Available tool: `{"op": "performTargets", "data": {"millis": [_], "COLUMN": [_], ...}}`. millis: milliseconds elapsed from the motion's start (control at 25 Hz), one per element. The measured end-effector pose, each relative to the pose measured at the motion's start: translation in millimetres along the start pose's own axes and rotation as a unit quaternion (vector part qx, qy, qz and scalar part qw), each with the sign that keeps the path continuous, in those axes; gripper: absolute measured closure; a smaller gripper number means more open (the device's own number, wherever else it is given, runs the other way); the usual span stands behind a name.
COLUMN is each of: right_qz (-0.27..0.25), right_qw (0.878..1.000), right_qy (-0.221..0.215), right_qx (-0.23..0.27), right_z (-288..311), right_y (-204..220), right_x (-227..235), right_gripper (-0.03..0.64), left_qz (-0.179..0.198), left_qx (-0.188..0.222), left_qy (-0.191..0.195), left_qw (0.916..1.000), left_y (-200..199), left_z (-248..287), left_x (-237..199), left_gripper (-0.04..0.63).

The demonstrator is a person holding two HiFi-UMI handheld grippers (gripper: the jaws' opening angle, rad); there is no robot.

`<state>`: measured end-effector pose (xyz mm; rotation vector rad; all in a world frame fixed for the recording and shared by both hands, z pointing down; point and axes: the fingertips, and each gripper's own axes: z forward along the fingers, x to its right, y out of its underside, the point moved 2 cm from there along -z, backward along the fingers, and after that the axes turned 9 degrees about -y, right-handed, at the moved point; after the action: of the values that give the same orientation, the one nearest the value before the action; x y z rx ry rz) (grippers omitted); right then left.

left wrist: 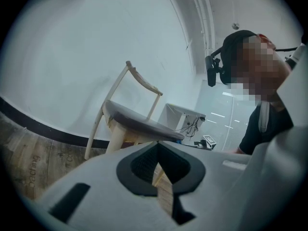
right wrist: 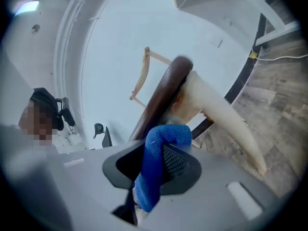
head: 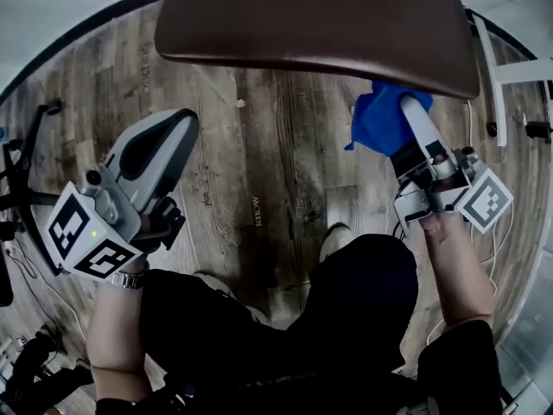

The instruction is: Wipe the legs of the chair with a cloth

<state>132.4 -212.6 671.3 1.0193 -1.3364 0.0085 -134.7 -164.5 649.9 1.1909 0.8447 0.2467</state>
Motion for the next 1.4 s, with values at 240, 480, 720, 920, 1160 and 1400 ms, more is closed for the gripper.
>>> {"op": "performTargets", "data": {"millis": [240,480,720,920,1160,1400], "right_qz": [-0.017,-0.028,-0.017,0.012,0.015,0.013], "right_qw": [0.999,0.998,0.996,0.992,0.974,0.958], "right_qy": [0.03,0.052,0.082,0.122,0.219,0.269], "right_qx": [0.035,0.032,0.034,0.007,-0.049,-0.098], "right_z": [-35,-37,-38,-38,-58,-67], "right_y": [-18,-7,11,56,108,139], "right_x": [16,43,85,143,222,273], "right_gripper": [0.532,0.534,0.534,0.534,0.535,0.535], "left_qz": [-0.007,-0.002,-0.001,-0.002,-0.001,0.003], "left_qx": [-0.001,-0.009,-0.014,-0.02,-0.028,-0.034], "left_qy": [-0.011,-0.009,-0.018,-0.021,-0.029,-0.041], "left_qw": [0.9999,0.9999,0.9998,0.9996,0.9992,0.9986], "left_y": [4,7,8,11,14,16], "left_z": [6,11,7,6,3,0], "left_x": [-5,-2,-7,-8,-12,-15], "left_gripper": [0.597,0.597,0.597,0.597,0.597,0.597]}}
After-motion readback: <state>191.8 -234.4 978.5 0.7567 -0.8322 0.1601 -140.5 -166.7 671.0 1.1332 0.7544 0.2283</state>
